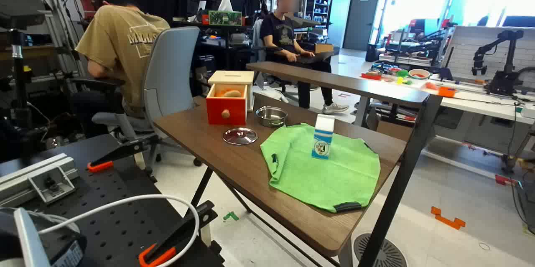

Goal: Remove the brown plushy from the drawer, put it on the table, and then close the drawer

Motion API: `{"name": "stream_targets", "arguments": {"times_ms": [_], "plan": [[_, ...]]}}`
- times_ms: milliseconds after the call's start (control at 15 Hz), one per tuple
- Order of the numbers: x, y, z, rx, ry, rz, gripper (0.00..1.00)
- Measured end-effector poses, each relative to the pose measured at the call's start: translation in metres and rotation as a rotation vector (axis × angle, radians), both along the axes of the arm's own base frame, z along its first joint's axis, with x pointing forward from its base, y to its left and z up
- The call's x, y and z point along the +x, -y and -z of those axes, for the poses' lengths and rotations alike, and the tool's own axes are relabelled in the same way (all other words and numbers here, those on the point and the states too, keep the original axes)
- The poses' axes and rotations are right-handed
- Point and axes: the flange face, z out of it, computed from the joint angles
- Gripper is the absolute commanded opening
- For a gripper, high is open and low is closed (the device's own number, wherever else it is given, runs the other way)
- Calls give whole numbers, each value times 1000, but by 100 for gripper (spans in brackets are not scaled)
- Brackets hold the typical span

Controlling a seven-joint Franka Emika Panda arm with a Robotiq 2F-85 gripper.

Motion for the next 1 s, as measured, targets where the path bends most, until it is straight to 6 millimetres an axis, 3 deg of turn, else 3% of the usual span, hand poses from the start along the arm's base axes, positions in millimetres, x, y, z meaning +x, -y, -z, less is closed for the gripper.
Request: {"name": "stream_targets", "arguments": {"times_ms": [600,800,1000], "plan": [[2,0,3,-1,6,6,100],[18,-2,23,-25,108,46,100],[44,-9,58,-67,221,101,100]]}}
